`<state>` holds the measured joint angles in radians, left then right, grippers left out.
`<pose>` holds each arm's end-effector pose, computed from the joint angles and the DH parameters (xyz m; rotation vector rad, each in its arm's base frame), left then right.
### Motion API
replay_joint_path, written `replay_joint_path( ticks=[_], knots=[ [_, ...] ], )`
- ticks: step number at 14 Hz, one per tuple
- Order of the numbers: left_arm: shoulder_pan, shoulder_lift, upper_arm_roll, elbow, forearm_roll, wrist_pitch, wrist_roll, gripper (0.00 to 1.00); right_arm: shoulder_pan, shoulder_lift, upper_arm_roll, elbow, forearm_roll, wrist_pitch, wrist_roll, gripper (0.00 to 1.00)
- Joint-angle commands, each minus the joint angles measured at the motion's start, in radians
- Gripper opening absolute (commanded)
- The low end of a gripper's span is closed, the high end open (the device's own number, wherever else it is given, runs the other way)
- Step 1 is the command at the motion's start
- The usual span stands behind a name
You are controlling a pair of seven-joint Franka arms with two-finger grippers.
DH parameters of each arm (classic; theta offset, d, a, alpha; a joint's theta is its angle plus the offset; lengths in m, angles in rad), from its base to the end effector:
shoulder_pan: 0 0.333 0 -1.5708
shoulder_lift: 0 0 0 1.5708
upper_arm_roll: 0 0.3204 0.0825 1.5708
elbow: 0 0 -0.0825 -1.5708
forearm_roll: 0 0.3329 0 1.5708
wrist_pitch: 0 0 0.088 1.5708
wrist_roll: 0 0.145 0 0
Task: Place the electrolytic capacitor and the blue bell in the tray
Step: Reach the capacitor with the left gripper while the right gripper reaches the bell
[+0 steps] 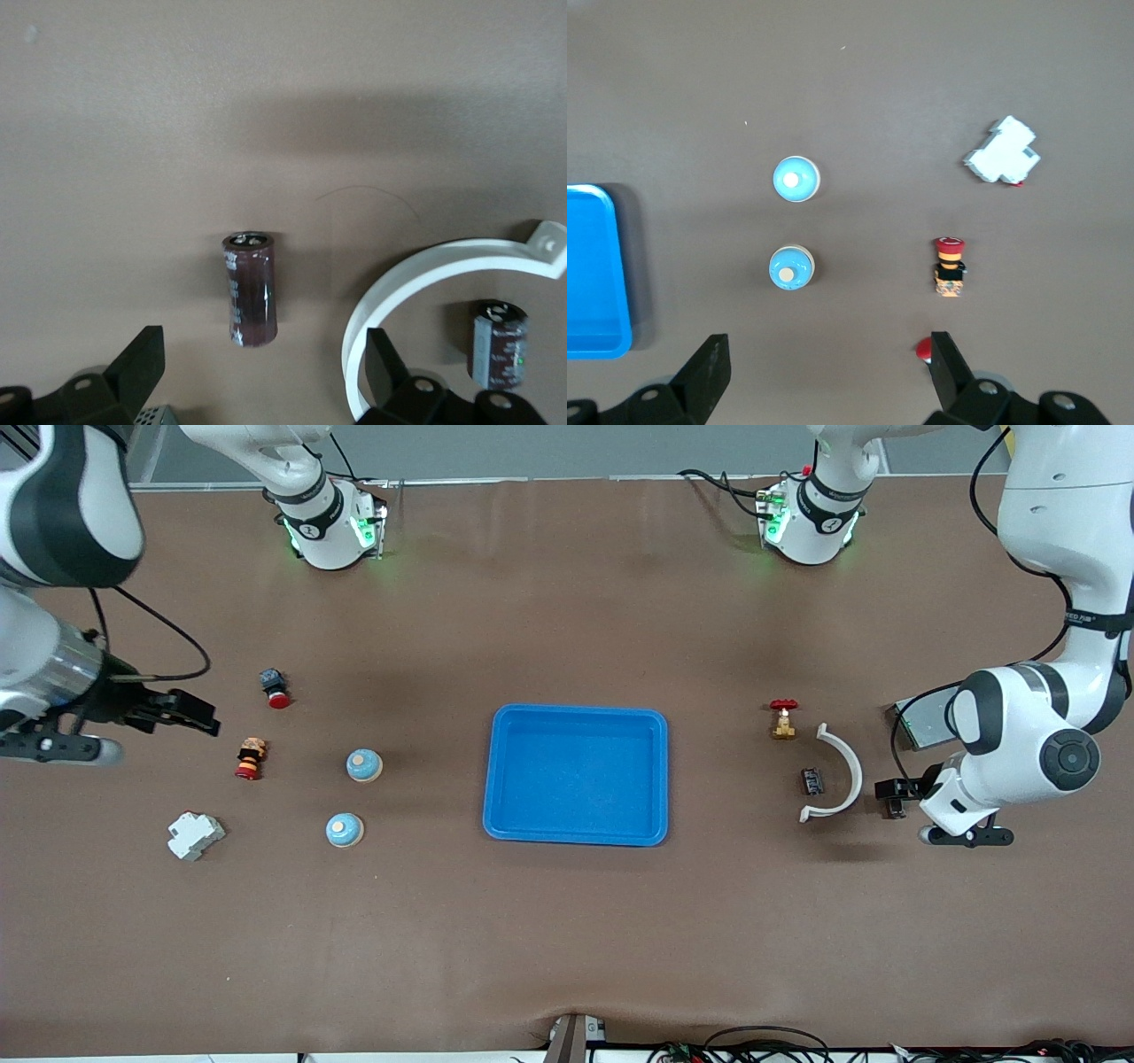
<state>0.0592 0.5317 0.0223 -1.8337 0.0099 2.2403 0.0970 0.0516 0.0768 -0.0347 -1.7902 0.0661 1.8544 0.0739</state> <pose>0.5929 0.0483 0.2328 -3.1275 0.0383 0.1976 0.5353 0.0171 0.4820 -3.0792 0.1168 0.0235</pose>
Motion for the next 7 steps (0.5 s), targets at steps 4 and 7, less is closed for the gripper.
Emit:
replay_joint_path(
  ticks=[4, 7],
  knots=[
    [0.018, 0.070, -0.001, 0.033, 0.019, 0.055, 0.006, 1.00, 0.092, -0.043, -0.002, -0.273, 0.018, 0.274, 0.098, 1.00],
    [0.014, 0.090, -0.001, 0.037, 0.019, 0.058, -0.008, 1.00, 0.160, -0.002, -0.002, -0.331, 0.017, 0.397, 0.164, 1.00]
  ],
)
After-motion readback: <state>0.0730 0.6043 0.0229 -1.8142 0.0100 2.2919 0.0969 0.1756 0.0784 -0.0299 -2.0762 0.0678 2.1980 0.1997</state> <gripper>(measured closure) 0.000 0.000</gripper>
